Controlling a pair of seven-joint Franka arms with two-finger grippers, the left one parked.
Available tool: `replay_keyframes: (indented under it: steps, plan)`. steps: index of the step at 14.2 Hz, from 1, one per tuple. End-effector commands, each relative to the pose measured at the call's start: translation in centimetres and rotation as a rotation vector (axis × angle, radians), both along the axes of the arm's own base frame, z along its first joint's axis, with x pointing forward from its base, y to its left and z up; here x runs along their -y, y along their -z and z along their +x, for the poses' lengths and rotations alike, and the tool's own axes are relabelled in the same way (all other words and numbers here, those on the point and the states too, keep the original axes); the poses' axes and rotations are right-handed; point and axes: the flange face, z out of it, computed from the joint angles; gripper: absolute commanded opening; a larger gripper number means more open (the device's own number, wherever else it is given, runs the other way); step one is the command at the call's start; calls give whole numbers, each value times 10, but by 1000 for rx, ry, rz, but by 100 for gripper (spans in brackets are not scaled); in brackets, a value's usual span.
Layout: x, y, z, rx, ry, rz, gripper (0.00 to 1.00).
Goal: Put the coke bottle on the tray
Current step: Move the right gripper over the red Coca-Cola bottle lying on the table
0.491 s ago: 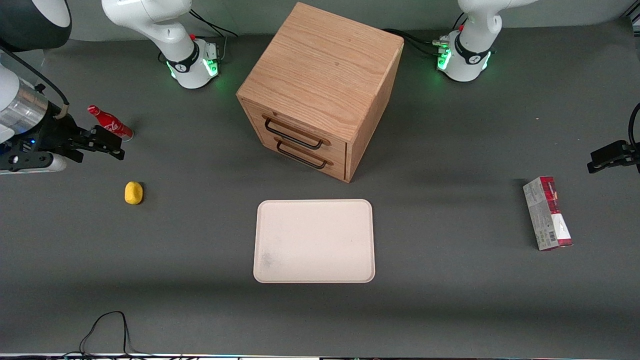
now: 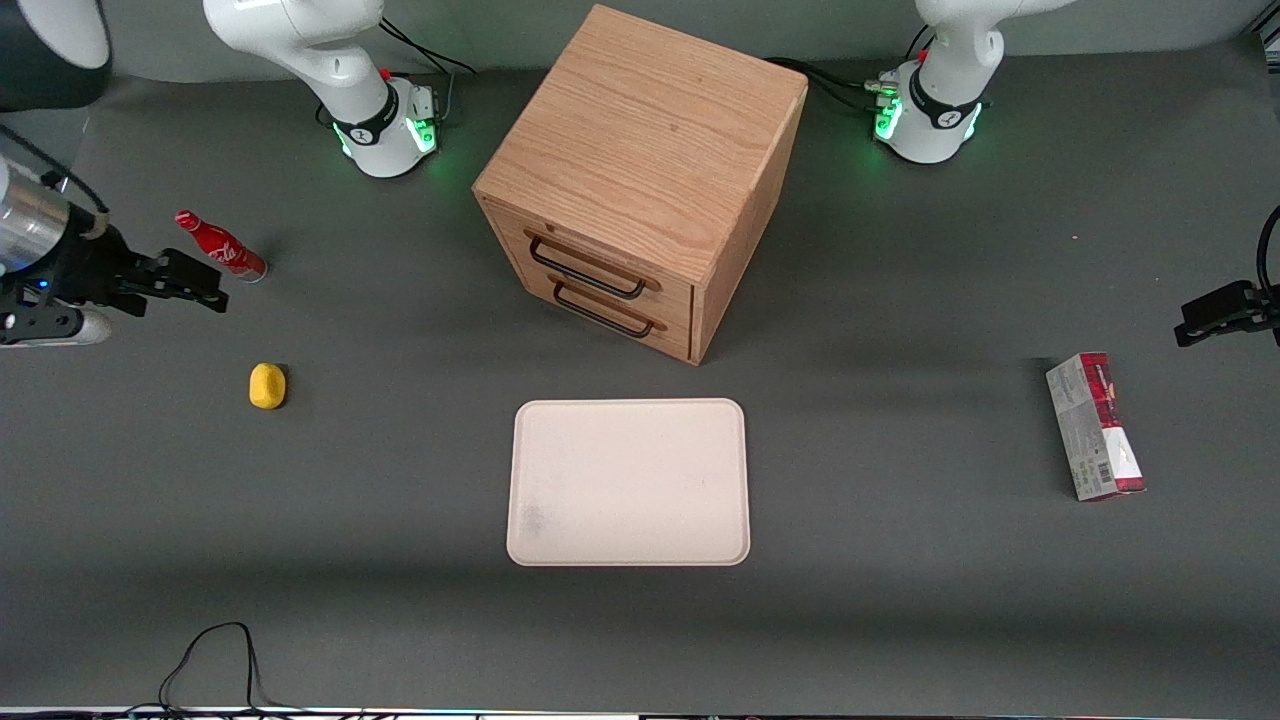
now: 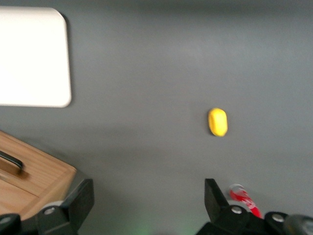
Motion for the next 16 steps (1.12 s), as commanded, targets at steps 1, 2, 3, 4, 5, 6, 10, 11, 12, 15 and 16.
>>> replay_keyframes:
  steps: [1,2,3,4,5,6,10,11,12,15,16]
  plan:
    - [64,30,-43,-21,-42,-41,100]
    - [76,39,-70,3,-64,-56,100]
    - [90,56,-97,18,-67,-63,100]
    - [109,73,-124,31,-84,-72,100]
    - [131,93,-145,43,-102,-59,100]
    - [155,115,-161,45,-122,-33,100]
    - [219,194,-207,69,-152,22,100]
    - [225,212,-217,80,-144,29,100]
    - [224,225,-224,87,-140,40,100]
    - [221,242,-234,69,-127,65,100]
    - [221,248,-238,61,-120,74,100]
